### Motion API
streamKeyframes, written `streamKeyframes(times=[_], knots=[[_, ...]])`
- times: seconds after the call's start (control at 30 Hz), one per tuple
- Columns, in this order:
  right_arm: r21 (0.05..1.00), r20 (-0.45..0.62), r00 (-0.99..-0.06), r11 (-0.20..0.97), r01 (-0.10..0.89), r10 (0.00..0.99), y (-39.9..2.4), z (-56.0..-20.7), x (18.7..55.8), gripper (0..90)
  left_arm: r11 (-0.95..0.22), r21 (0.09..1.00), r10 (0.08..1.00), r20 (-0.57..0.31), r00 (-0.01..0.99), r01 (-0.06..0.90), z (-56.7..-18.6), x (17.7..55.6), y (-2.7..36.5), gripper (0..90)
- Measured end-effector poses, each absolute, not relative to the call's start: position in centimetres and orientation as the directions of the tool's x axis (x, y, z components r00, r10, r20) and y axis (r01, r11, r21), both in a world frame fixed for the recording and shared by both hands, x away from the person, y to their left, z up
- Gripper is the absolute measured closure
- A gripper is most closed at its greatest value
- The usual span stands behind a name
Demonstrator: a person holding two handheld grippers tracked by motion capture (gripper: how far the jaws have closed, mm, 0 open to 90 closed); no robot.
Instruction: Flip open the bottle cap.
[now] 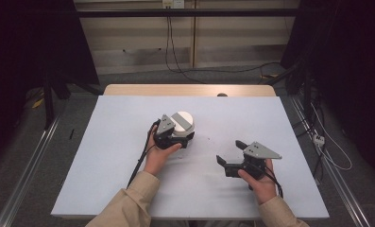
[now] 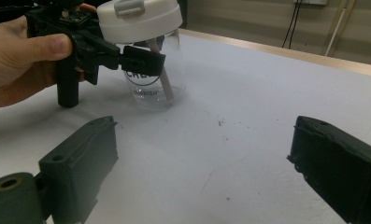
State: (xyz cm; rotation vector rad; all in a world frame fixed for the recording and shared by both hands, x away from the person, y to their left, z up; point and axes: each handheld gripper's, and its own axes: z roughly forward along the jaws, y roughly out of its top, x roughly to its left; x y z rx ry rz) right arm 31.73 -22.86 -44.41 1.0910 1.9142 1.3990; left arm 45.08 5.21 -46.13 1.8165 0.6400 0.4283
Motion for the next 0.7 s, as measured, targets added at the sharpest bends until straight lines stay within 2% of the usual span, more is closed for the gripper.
streamKeyframes(times=[0.7], knots=[[0.932, 0.040, -0.545, 0.165, 0.323, 0.838, -20.9, -44.0, 33.3, 10.0, -0.257, 0.940, 0.612, -0.022, 0.790, 0.226, -46.1, 45.3, 5.1, 18.6]])
